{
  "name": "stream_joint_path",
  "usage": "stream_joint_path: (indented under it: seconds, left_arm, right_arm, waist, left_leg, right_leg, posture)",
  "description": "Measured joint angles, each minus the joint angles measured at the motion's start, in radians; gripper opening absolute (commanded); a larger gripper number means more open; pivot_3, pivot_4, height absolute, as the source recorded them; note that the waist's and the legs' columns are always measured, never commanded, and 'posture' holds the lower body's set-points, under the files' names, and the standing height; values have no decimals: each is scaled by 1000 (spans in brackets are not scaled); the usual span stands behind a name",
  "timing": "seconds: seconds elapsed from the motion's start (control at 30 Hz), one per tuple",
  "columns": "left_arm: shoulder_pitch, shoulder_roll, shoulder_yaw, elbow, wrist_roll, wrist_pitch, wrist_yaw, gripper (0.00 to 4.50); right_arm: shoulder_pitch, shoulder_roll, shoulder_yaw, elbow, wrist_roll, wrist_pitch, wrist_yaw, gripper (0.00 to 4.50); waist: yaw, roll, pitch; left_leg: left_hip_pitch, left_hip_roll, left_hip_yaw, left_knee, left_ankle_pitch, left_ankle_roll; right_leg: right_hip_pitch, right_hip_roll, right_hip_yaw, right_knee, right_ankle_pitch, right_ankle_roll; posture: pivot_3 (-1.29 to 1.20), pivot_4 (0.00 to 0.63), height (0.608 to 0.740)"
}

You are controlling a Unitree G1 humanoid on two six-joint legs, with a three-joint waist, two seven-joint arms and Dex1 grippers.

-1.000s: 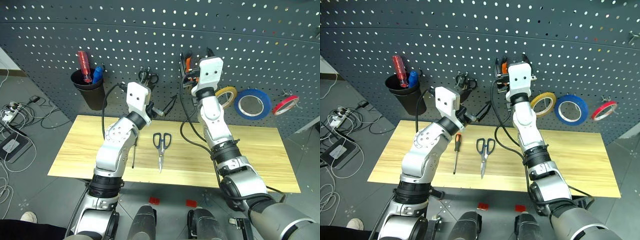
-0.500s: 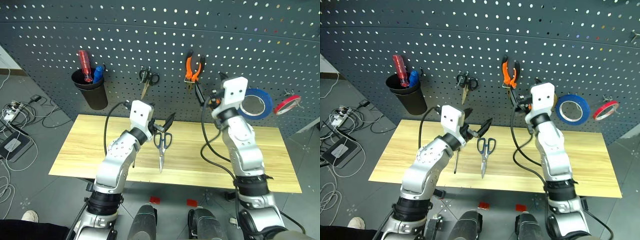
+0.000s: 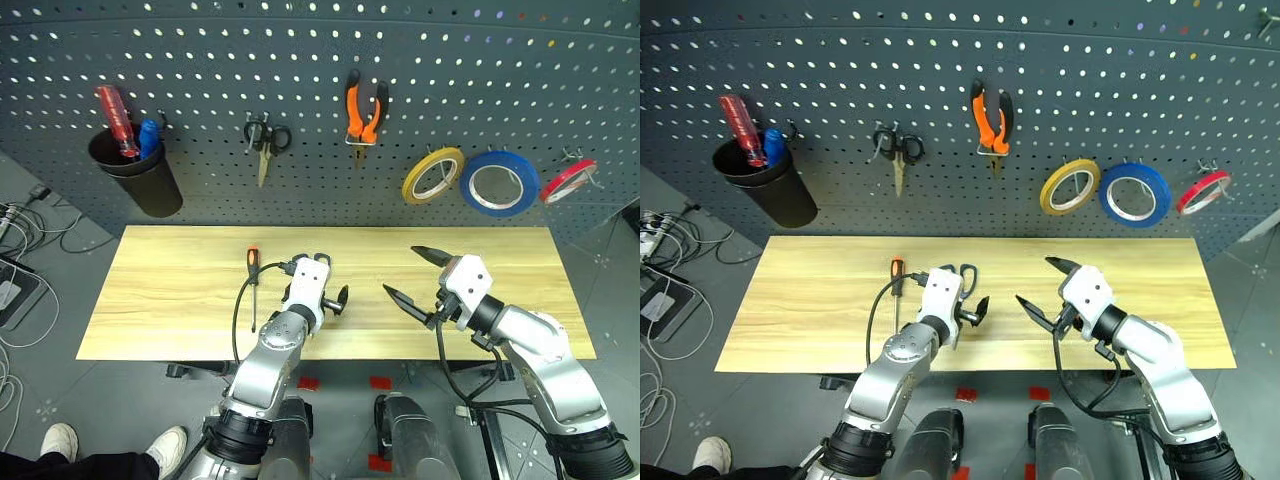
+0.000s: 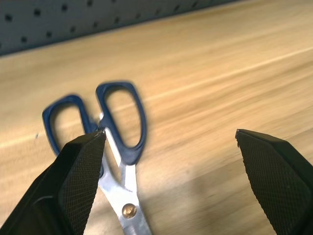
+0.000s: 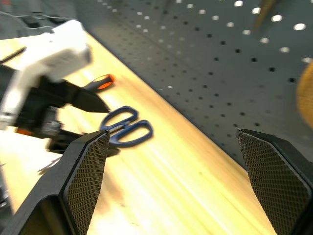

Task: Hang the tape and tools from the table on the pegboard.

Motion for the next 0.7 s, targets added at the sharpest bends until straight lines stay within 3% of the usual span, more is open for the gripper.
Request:
stream_joint_path:
  seconds: [0.4, 0.67, 0.7]
  left_arm:
    - [15, -8, 11, 24, 62, 41, 36, 4500]
    - [-52, -26, 33, 84, 65, 13, 37, 4500]
    - [-60, -26, 35, 90, 67, 11, 37, 4314]
  right_arm:
    - [9, 16, 57, 22, 9, -42, 73, 4431]
    - [-13, 26, 58, 23, 10, -41, 83, 4431]
    - [-15, 28, 58, 23, 10, -40, 83, 4477]
  waist:
    - [-6, -2, 61]
    - [-7, -2, 89]
    - [-7, -2, 91]
  left_leg:
    - [0, -1, 1, 1, 0, -1]
    - [0, 0, 1, 1, 0, -1]
    - [0, 0, 1, 1, 0, -1]
  right_leg:
    - [0, -2, 0, 1, 0, 0]
    - [-1, -2, 0, 1, 0, 1]
    - [-1, -2, 0, 1, 0, 1]
  posture:
    - [29, 467, 740]
    - [31, 496, 740]
    - [31, 496, 740]
